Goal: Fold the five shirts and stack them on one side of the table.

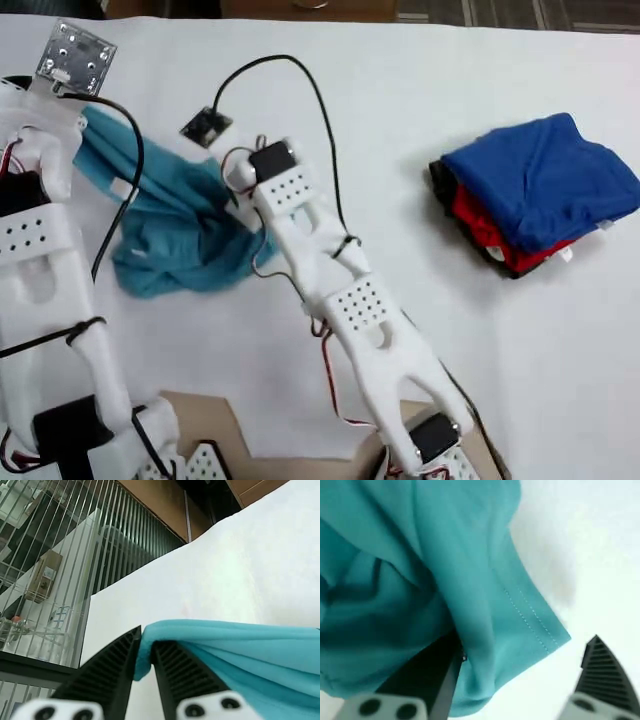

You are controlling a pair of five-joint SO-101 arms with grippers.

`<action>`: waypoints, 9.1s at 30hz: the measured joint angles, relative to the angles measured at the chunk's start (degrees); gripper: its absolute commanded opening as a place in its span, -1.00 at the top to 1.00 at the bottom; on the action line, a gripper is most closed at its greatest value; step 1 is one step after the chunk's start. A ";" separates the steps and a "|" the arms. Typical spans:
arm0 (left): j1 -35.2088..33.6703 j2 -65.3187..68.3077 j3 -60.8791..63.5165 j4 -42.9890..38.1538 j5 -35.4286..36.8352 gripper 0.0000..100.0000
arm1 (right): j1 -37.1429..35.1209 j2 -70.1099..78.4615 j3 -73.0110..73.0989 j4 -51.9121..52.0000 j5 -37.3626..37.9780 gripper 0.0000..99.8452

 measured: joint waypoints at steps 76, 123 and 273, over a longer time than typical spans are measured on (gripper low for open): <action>3.87 -0.79 2.11 7.12 -2.37 0.96 | -0.09 3.25 -2.11 -2.02 0.88 0.47; 4.66 -6.59 5.98 9.32 -2.37 0.96 | 14.51 -18.64 -1.41 4.31 5.27 0.96; 3.08 -9.32 -65.58 65.32 17.32 0.96 | 23.38 -95.82 30.24 4.75 1.67 0.96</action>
